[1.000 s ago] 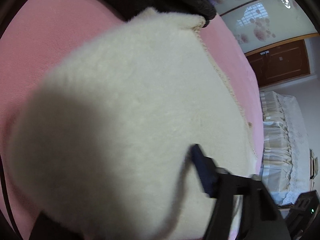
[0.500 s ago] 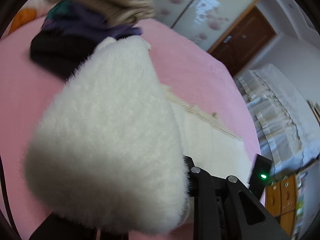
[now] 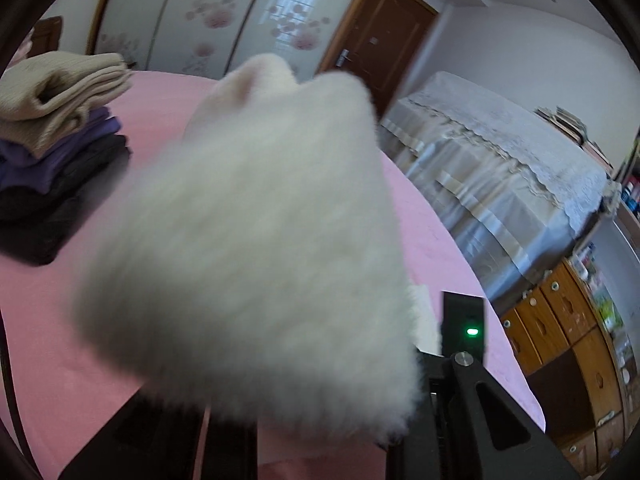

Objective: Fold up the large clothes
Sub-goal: 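Fold the lifted side over the middle with the left tool and release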

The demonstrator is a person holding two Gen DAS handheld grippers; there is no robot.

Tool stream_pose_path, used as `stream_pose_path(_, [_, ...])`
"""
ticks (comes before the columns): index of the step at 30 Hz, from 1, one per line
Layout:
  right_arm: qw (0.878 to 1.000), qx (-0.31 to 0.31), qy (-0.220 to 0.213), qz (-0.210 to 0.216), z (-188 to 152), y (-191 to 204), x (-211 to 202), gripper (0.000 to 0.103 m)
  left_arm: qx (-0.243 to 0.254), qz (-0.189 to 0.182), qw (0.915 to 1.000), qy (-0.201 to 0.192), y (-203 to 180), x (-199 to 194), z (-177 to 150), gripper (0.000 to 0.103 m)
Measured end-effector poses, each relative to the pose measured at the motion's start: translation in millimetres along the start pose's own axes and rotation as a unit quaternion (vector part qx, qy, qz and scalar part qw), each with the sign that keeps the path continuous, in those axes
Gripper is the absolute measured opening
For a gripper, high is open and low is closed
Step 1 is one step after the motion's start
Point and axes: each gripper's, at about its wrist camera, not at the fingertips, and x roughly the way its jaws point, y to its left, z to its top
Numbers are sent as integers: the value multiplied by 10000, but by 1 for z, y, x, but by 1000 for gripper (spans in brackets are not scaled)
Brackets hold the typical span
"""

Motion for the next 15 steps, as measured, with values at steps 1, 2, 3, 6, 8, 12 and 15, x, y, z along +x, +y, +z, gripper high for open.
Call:
stream_pose_path(1, [9999, 71, -84, -109, -2, -10, -13, 1, 80, -47, 9999, 40, -7, 4, -3, 19])
stream_pose_path(2, [9995, 132, -156, -222, -4, -20, -26, 1, 194, -82, 9997, 107, -17, 10, -6, 19])
stream_pose_path(3, [9989, 178, -211, -369, -6, -29, -37, 1, 339, -90, 9992, 195, -26, 17, -9, 19])
stream_pose_path(6, [9959, 314, -277, -798, -12, -57, -62, 1, 718, -82, 9959, 543, -47, 39, -27, 19])
stream_pose_path(8, [9924, 393, -273, -1134, -18, -75, -75, 1, 958, 14, 9911, 920, -57, 62, -43, 19])
stream_pose_path(12, [9853, 582, -204, -1595, -27, -99, -89, 1, 1408, 402, 9803, 1324, -66, 94, -74, 27])
stream_pose_path(15, [9842, 724, -197, -1602, -31, -108, -97, 1, 1671, 328, 9766, 1312, -72, 92, -79, 58])
